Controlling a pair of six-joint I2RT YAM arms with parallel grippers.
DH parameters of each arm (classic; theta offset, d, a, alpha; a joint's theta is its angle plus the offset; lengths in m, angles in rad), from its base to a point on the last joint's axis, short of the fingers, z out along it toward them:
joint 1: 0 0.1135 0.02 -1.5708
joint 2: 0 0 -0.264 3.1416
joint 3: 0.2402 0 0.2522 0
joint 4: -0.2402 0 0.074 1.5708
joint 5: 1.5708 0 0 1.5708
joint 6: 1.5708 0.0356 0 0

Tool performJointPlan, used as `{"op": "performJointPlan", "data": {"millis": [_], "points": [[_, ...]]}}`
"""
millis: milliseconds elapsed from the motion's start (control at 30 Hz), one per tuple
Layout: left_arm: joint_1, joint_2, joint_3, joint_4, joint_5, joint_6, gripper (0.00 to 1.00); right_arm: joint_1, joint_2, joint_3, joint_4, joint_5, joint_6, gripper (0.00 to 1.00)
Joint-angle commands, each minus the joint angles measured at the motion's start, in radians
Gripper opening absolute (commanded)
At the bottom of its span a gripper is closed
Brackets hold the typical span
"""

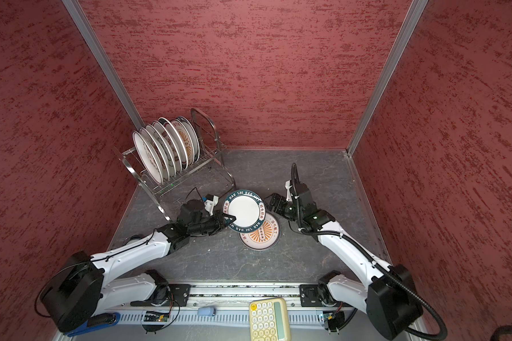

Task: Unload the plates from the dish rack
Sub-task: 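Grasp the plate's rim with the left gripper while right gripper releases it, then lower the green-rimmed plate onto the stack with left gripper while right gripper withdraws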

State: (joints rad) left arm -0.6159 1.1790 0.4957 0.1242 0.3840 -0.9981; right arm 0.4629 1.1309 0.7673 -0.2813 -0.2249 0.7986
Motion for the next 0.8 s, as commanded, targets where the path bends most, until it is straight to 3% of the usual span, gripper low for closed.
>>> {"op": "performJointPlan", "data": {"millis": [0,133,767], "points": [[0.004,0.002,0.036,-0.059,-0.012,0.004,0.0,-0.012,-0.027,0.036,-0.214,0.214,-0.073,0.93],[-0.002,0.032,0.054,-0.089,-0.015,0.004,0.0,-0.015,-0.031,0.034,-0.237,0.243,-0.079,0.99],[-0.085,0.183,0.114,-0.113,-0.005,-0.021,0.0,-0.025,-0.06,0.006,-0.224,0.246,-0.095,0.99]]}}
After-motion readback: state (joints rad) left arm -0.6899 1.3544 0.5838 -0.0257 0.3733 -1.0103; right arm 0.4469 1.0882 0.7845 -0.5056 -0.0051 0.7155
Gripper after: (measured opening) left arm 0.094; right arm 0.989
